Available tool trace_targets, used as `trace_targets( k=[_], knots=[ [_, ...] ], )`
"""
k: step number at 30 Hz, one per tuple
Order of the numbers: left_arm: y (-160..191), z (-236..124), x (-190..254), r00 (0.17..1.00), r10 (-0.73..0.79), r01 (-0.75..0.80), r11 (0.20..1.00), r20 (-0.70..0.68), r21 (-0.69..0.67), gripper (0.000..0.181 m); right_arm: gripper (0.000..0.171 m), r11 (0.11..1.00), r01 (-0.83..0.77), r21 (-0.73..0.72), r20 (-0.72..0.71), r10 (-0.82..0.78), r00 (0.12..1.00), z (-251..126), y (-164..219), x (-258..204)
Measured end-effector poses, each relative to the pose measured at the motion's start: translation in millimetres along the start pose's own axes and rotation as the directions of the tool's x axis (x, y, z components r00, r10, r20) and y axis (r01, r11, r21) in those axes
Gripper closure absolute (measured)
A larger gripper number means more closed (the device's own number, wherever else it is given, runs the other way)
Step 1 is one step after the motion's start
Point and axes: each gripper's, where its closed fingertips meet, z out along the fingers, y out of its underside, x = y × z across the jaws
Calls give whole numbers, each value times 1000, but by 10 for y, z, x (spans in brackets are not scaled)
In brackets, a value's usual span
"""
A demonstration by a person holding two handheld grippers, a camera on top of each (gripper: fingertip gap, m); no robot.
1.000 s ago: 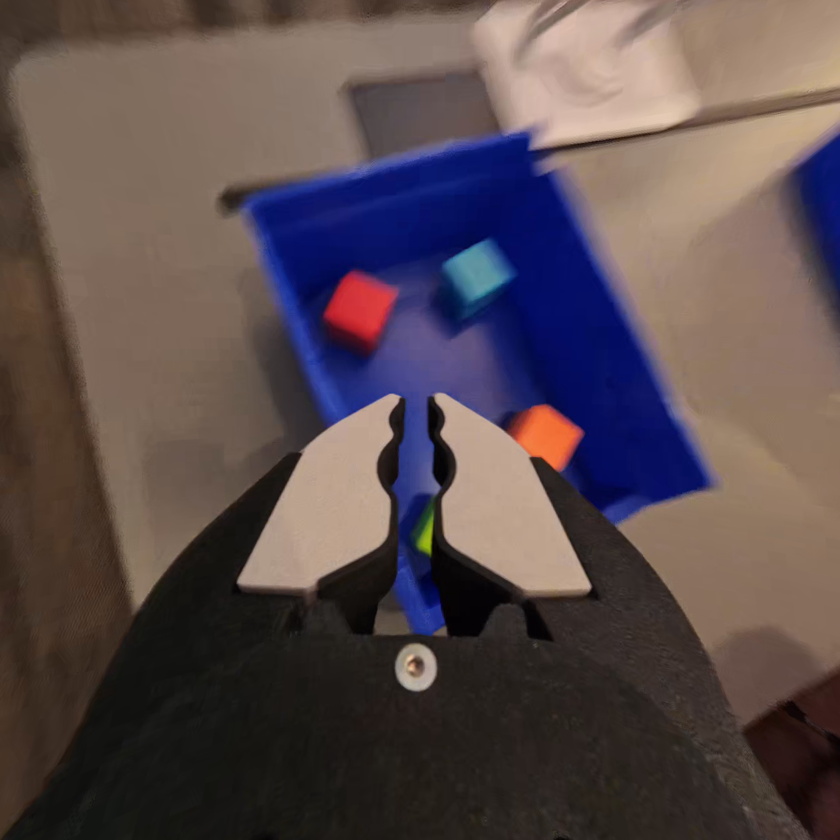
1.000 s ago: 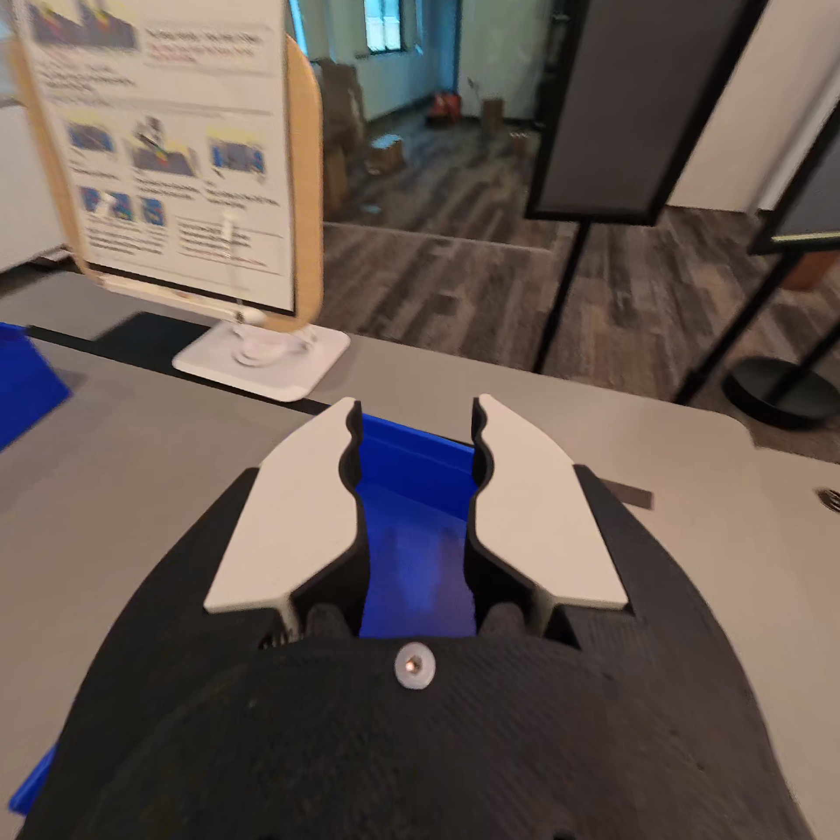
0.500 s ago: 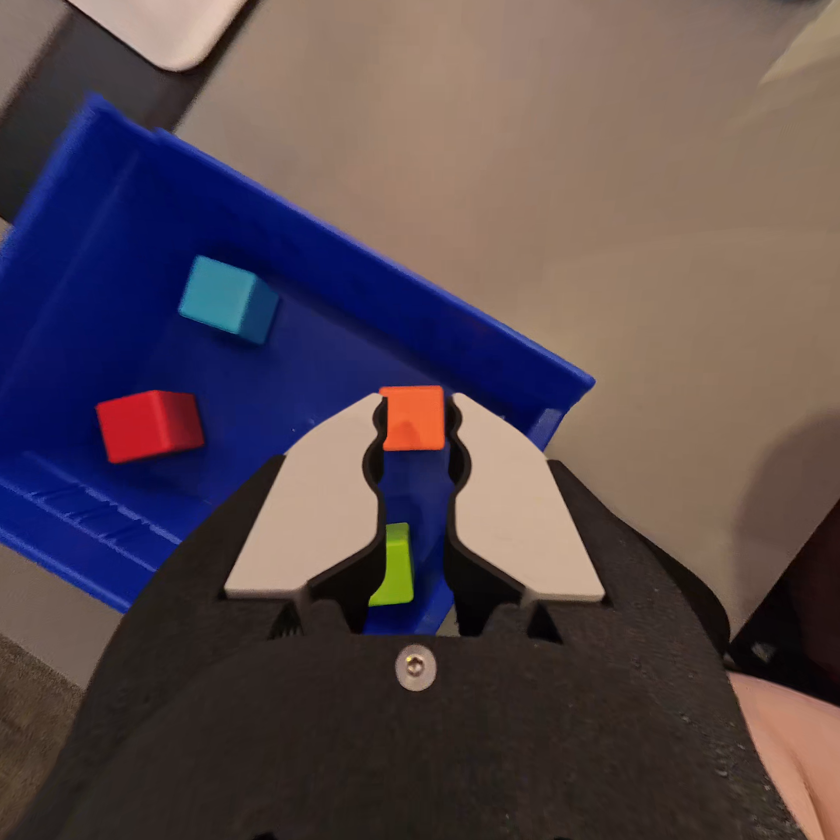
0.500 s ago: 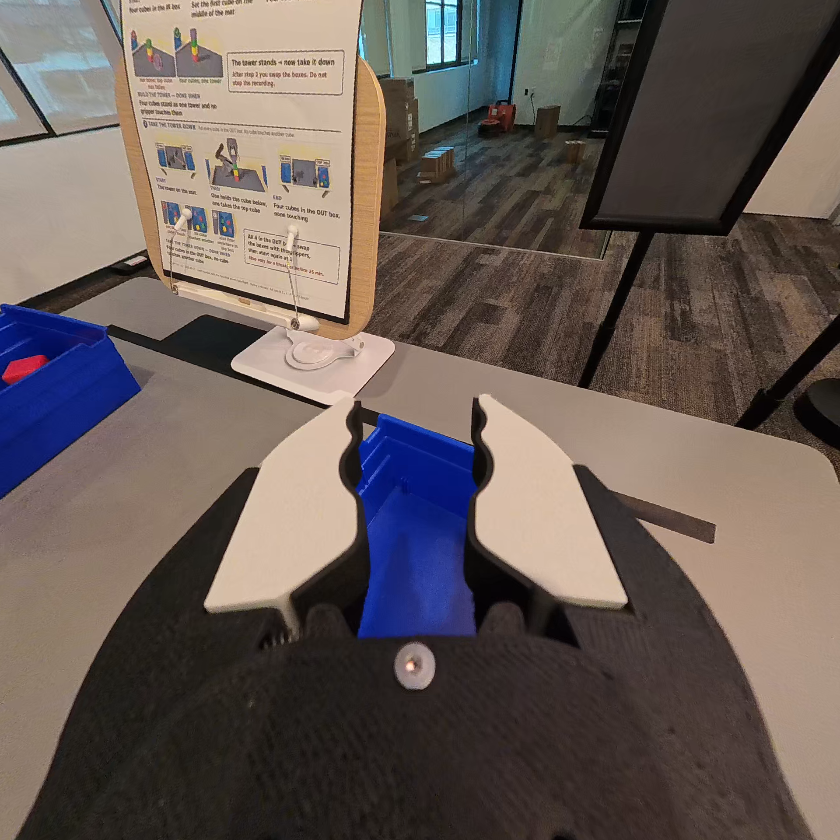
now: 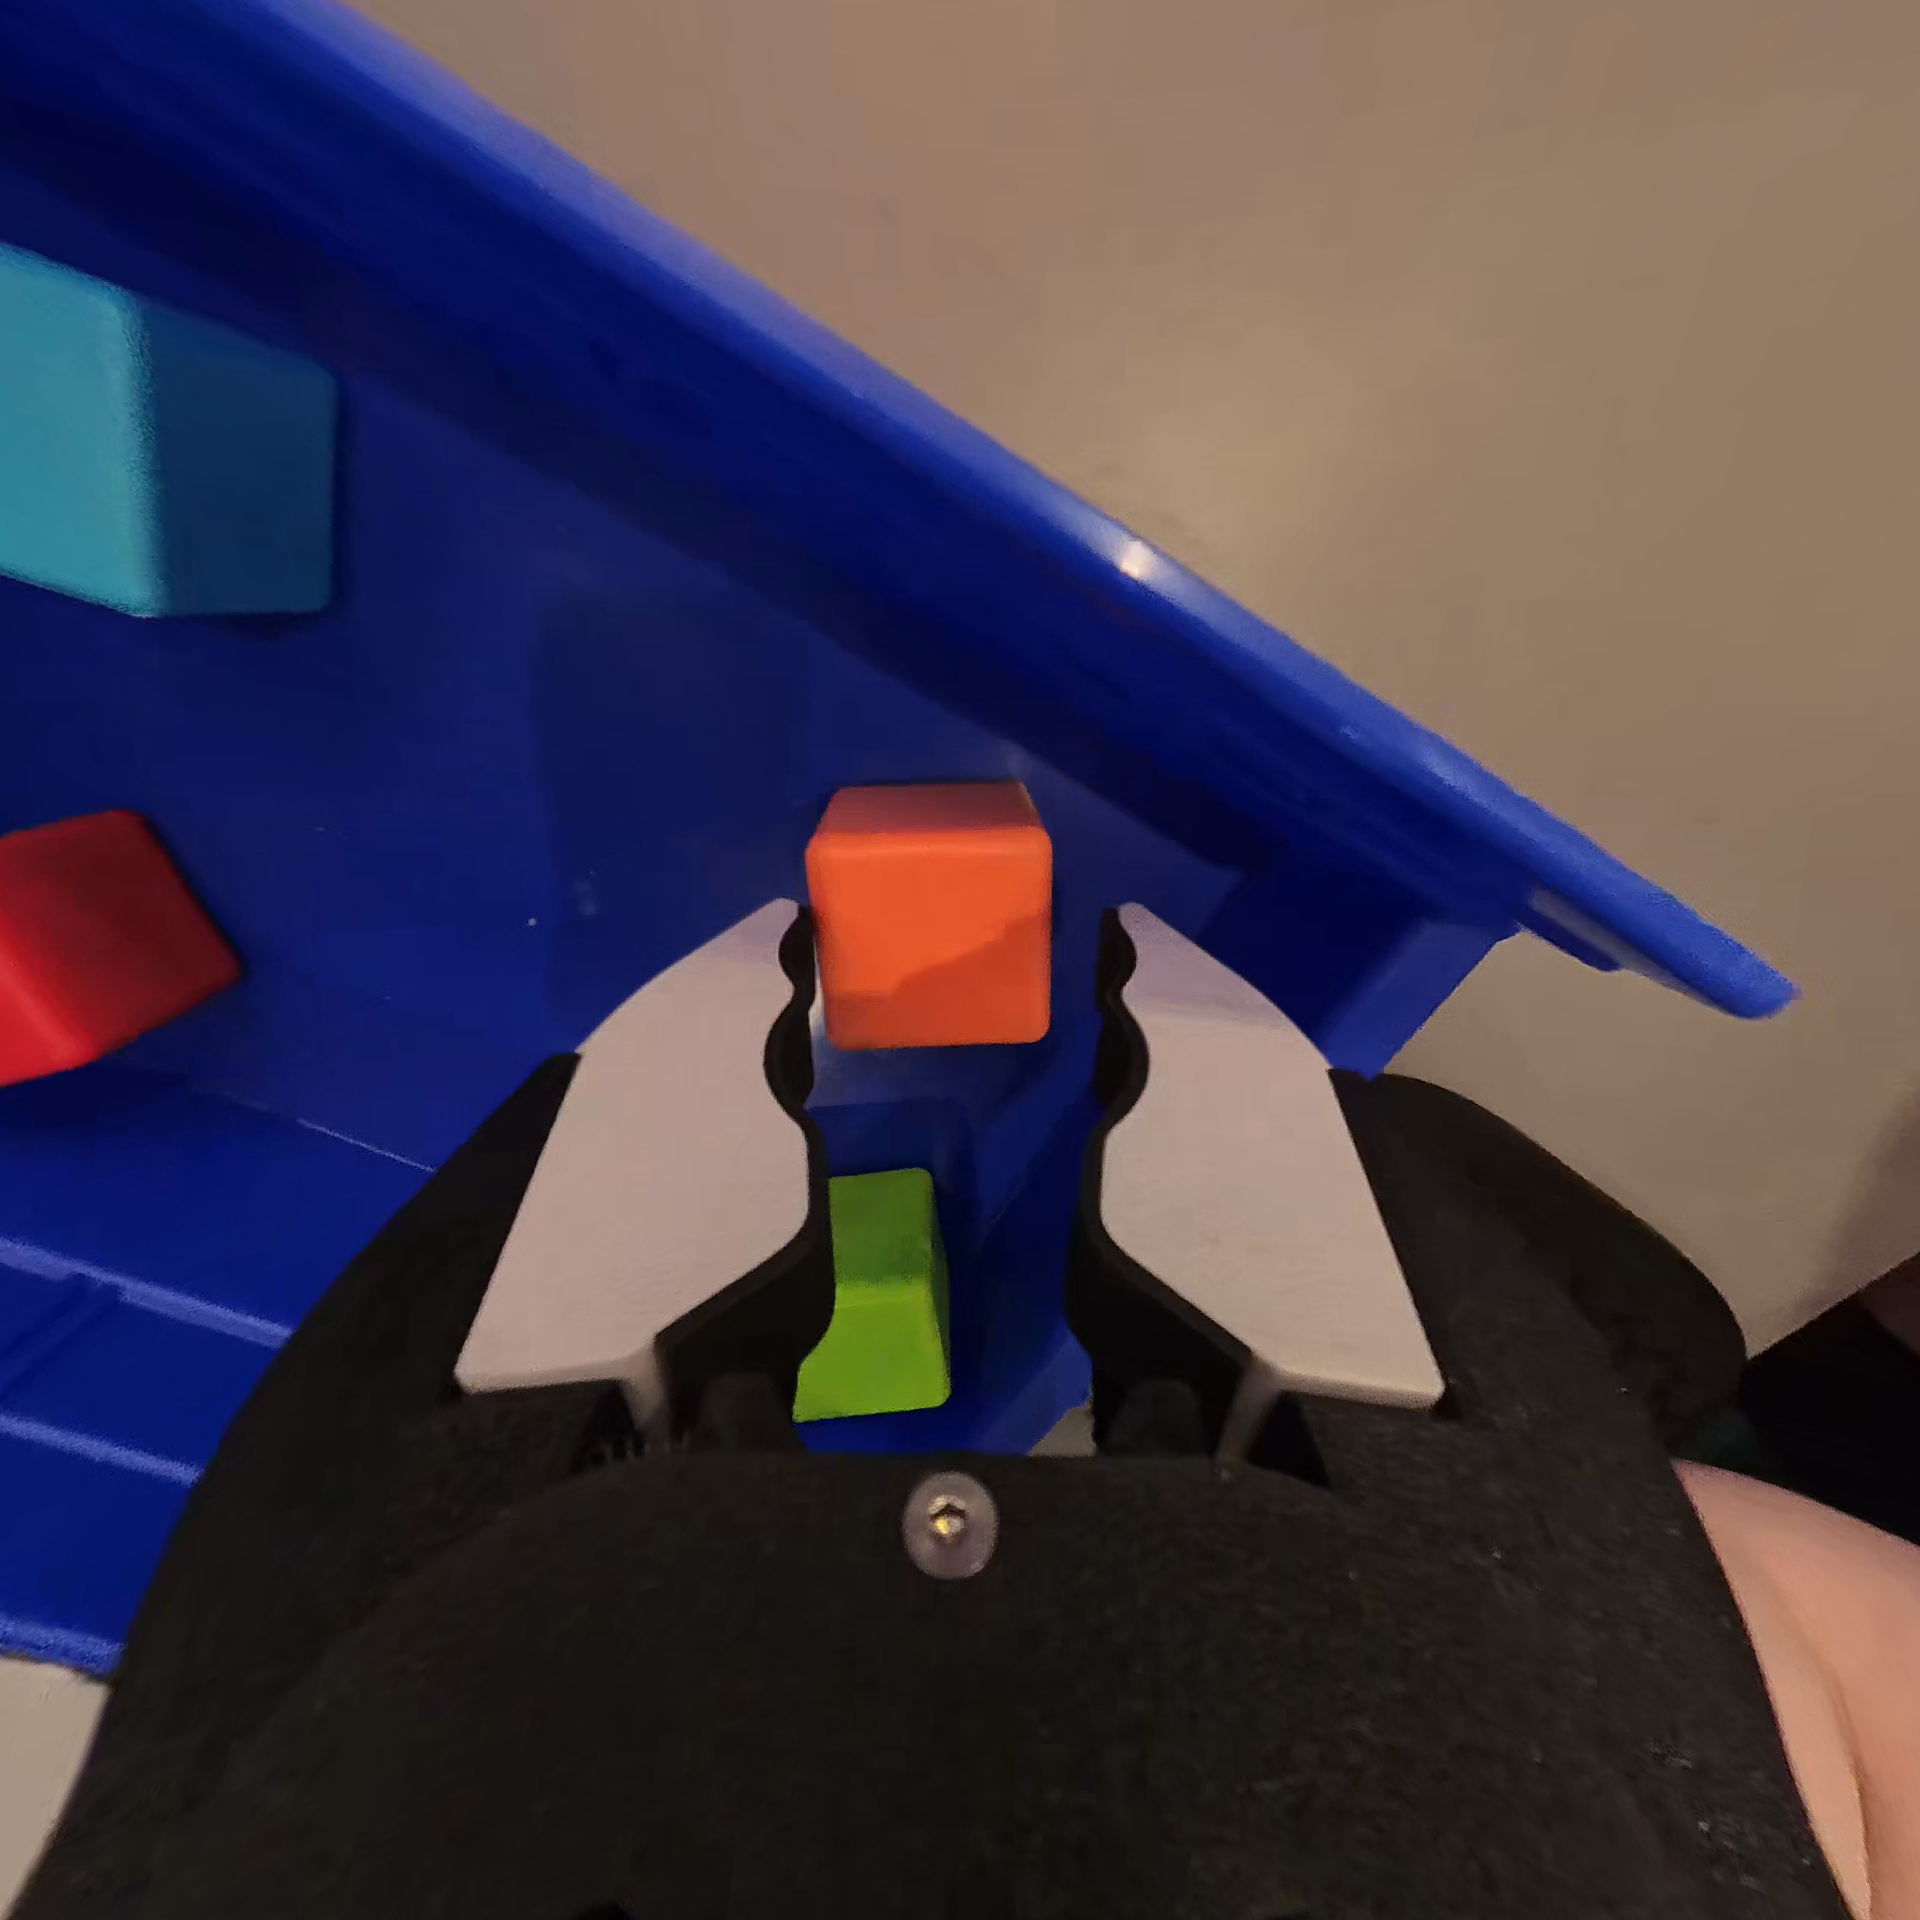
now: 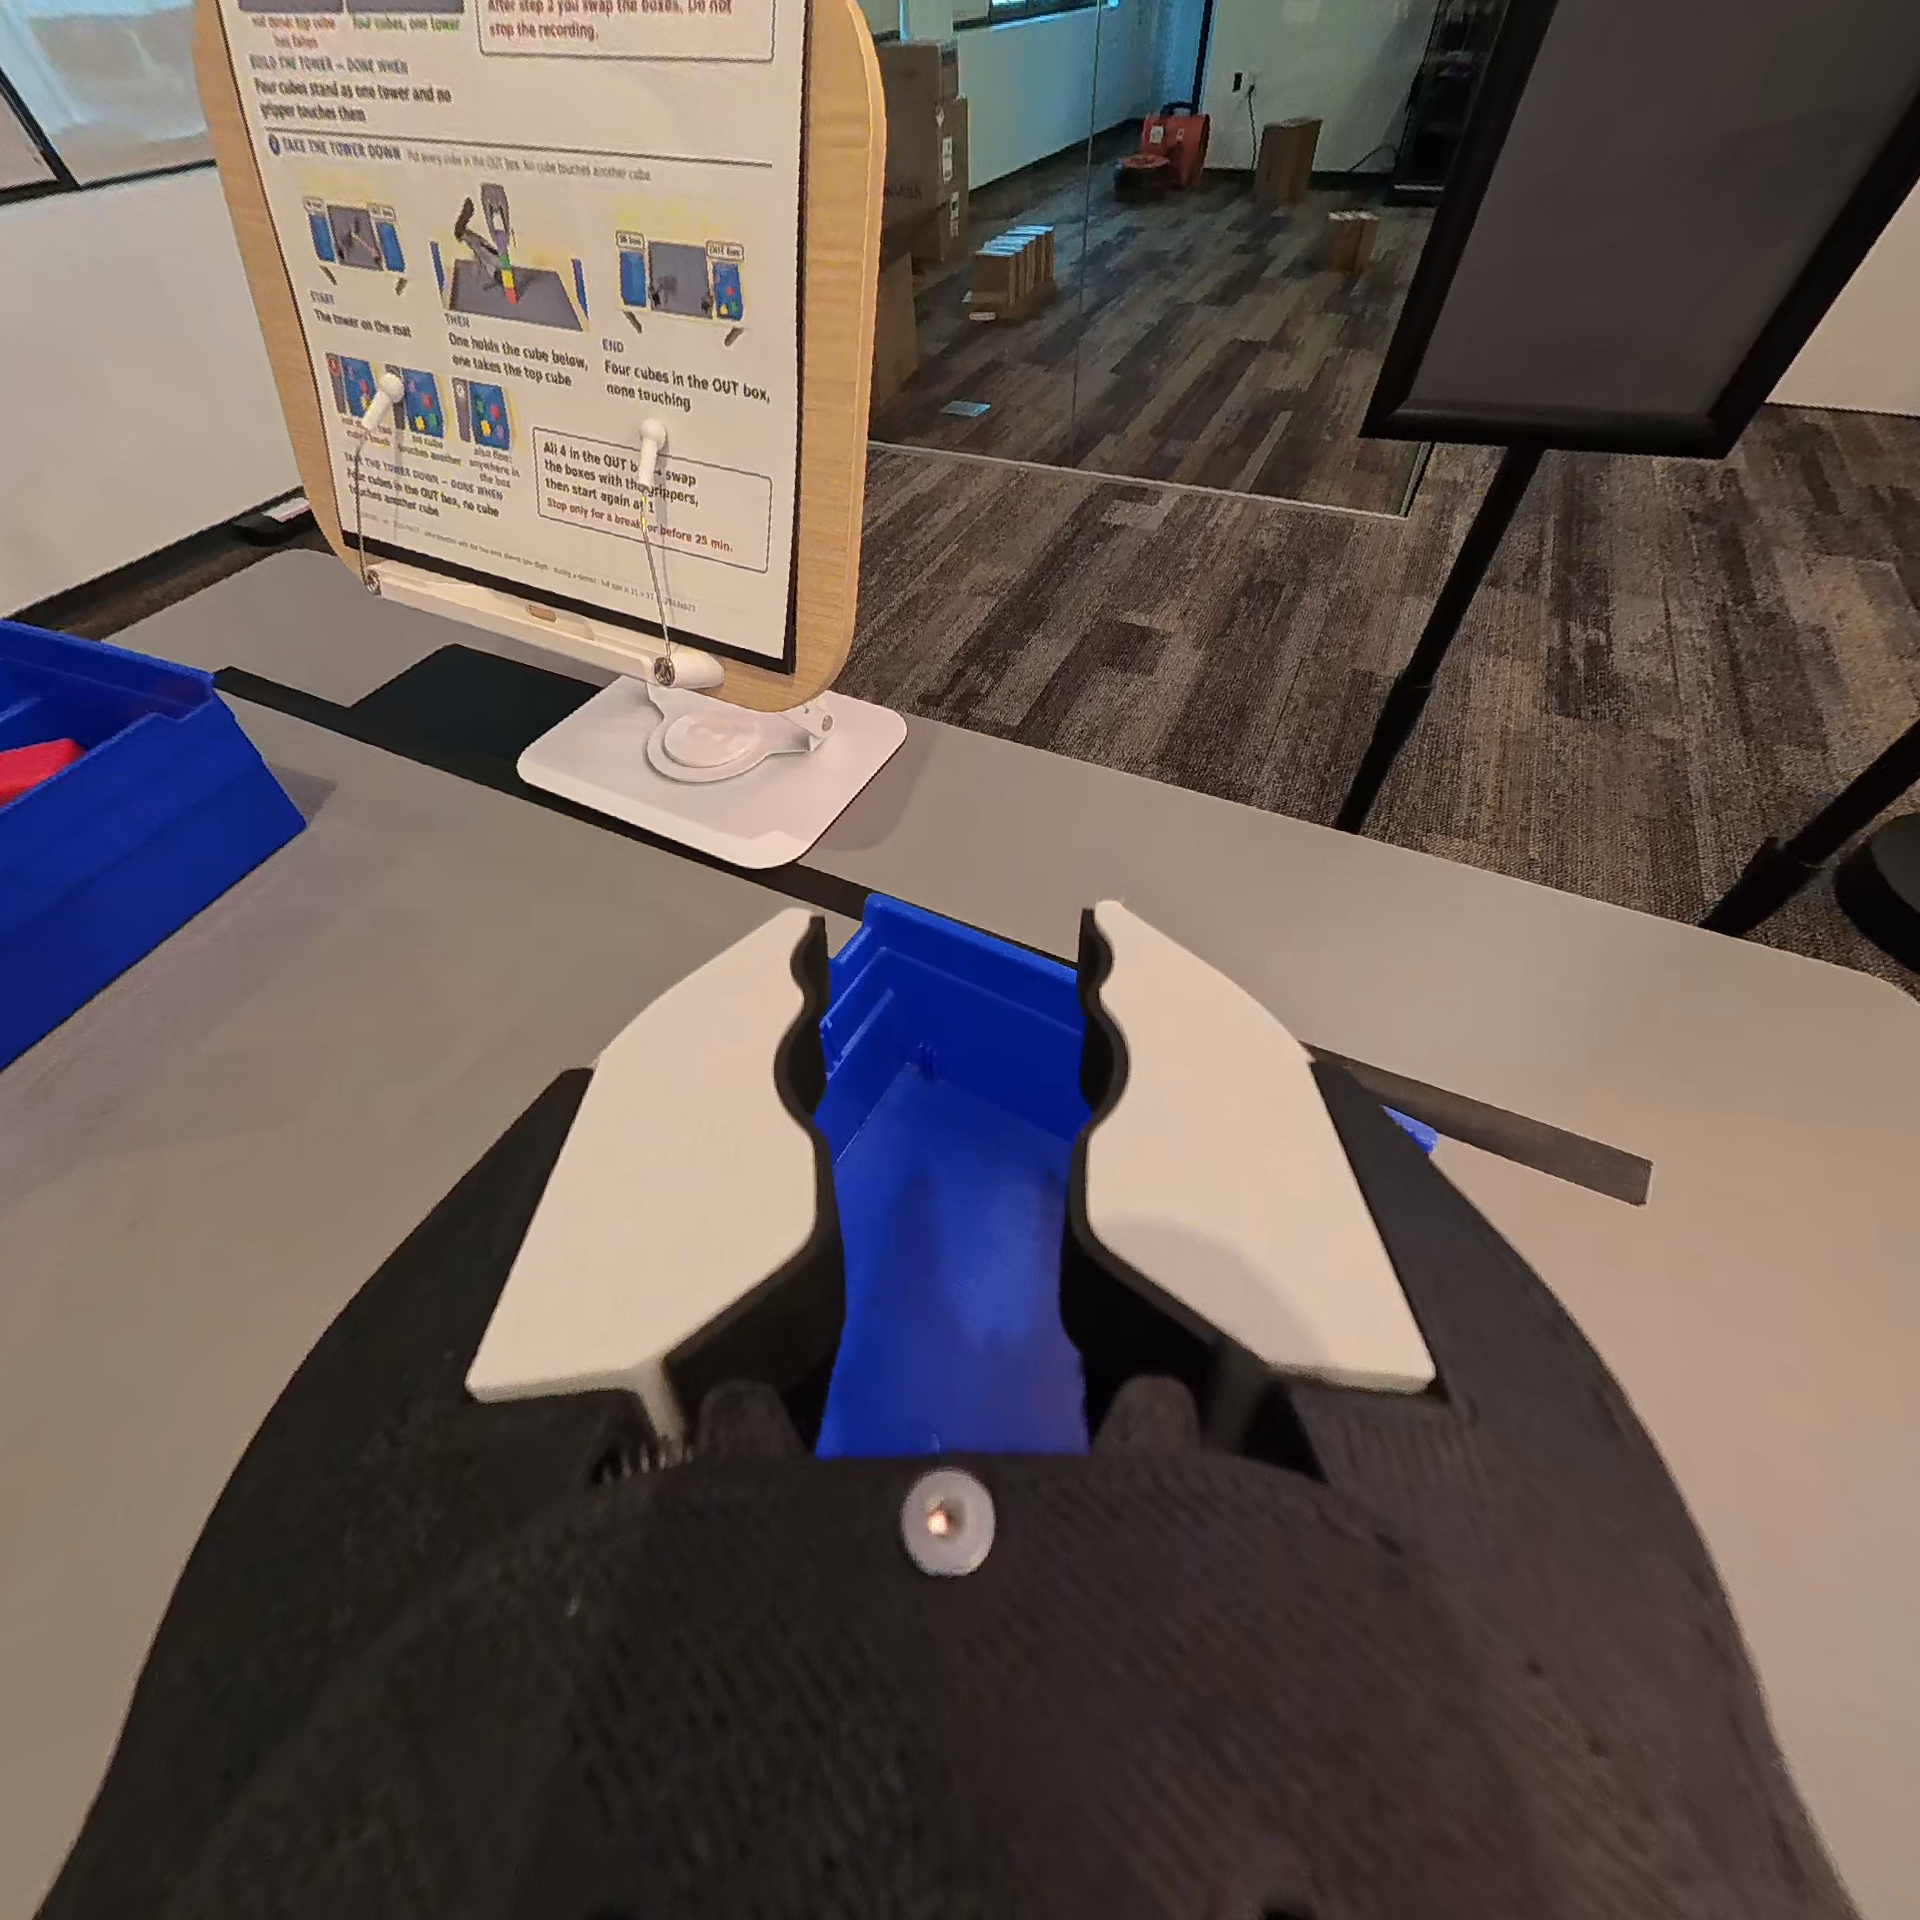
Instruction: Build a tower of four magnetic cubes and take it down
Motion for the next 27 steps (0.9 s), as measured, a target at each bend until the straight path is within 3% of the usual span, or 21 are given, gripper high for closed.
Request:
trace_targets(
  k=[3,8,11,14,17,19,22,24,27],
  knots=[
    [93,123,-20,1000,-5,5,997,-4,-74,134,124,1000,-1,-8,8,1,1000,19,15,-10],
    [86,141,-56,1000,18,-17,996,11,-84,133,124,1000,5,-26,13,-5,1000,42,36,-26],
    [119,94,-144,995,61,-52,993,84,-102,133,124,1000,-4,-30,30,5,1000,51,44,-46],
    [75,-163,-214,990,35,-34,999,139,-7,133,124,999,-7,-34,29,8,1000,60,57,-36],
    [-29,-671,-197,977,6,-44,983,212,178,133,124,999,-17,-43,40,19,999,73,77,-39],
    [-234,-1029,-76,962,39,-122,946,269,300,134,124,999,-14,-46,39,16,999,81,77,-38],
    [-773,-1300,385,938,223,-316,866,266,389,134,124,999,-12,-49,57,15,998,108,73,-80],
    [-1158,-1253,689,903,360,-425,825,235,372,133,124,998,-1,-61,67,5,998,125,86,-112],
    [-1652,-896,960,845,506,-535,797,172,280,134,124,998,14,-61,73,-10,997,121,68,-143]
  ],
)
